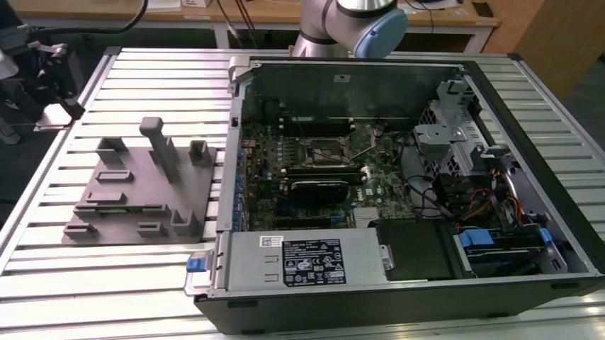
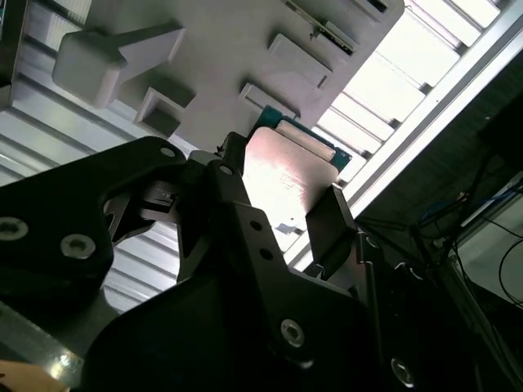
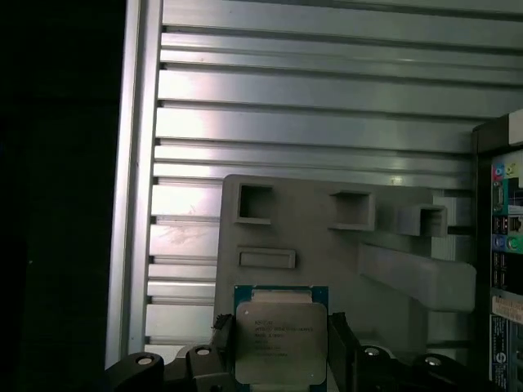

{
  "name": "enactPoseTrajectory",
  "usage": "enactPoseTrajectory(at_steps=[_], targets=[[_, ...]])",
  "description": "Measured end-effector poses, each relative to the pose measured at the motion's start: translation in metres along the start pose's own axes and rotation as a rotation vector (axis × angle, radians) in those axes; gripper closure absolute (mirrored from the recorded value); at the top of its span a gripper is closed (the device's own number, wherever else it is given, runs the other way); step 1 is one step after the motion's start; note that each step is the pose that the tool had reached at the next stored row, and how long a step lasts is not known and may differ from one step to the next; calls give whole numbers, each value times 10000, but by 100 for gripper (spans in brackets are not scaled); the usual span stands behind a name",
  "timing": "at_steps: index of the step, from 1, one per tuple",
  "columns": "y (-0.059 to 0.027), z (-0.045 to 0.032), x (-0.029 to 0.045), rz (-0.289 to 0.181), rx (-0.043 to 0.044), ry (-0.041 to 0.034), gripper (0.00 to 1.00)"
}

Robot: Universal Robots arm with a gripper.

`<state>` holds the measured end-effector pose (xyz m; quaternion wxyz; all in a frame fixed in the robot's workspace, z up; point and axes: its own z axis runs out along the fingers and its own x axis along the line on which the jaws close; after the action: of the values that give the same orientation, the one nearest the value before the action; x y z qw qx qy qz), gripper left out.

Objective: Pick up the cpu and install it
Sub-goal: 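Pick up the cpu and move it towards the insertion slot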

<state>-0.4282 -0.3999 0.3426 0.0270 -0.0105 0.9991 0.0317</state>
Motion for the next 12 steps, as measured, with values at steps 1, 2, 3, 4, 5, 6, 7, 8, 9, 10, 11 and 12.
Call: enactPoseTrajectory(at_steps=[1, 2, 3, 4, 5, 6, 7, 8, 9, 10, 11, 12], targets=[[2, -24, -1, 0, -8, -7, 46], [3, -48, -2, 0, -14, -13, 46], [5, -74, -4, 0, -20, -22, 46], [6, -98, -5, 0, -26, -30, 46], [8, -123, -6, -1, -33, -38, 46], [10, -148, -8, -1, -37, -45, 46], [11, -174, -9, -1, -41, -52, 46], [13, -199, -11, -1, -44, -61, 46], [14, -225, -12, -2, -46, -68, 46], [16, -252, -14, -3, -49, -76, 46], [18, -278, -15, -3, -51, -84, 46], [20, -302, -16, -3, -53, -93, 46]])
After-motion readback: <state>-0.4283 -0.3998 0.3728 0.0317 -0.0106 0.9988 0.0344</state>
